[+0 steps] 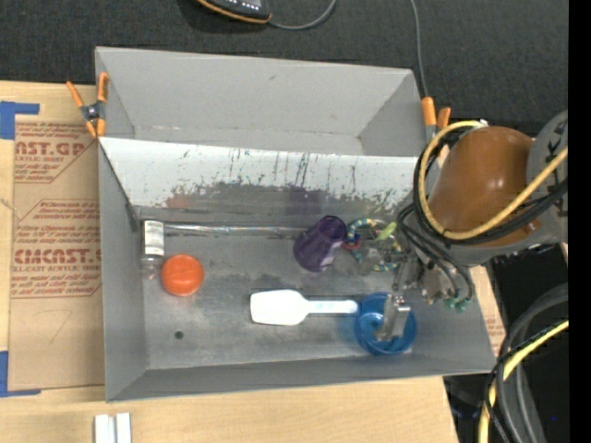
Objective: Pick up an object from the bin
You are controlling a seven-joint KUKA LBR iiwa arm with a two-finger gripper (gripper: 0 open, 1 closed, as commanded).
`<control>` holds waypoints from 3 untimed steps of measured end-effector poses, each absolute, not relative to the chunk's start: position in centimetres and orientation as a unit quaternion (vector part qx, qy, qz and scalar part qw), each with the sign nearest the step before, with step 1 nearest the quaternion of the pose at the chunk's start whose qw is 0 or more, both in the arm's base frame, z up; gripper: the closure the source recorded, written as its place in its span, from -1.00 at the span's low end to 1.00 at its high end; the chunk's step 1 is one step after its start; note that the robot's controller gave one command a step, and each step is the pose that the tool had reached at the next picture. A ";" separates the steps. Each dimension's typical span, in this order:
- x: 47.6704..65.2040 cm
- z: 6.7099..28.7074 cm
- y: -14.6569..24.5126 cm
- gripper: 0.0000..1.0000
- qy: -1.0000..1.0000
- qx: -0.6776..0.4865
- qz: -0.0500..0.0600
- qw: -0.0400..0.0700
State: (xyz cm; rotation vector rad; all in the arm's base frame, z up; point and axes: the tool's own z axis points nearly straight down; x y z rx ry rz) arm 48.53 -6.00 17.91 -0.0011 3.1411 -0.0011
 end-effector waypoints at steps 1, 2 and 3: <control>48.5 17.9 -6.0 1.00 1.000 0.000 0.000 0.000; 48.5 17.9 -6.0 1.00 1.000 0.000 0.000 0.000; 48.9 12.7 -10.4 1.00 0.998 -0.058 -0.001 0.001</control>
Offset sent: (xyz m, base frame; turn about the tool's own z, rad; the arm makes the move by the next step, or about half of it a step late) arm 0.0000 0.0000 0.0000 0.0000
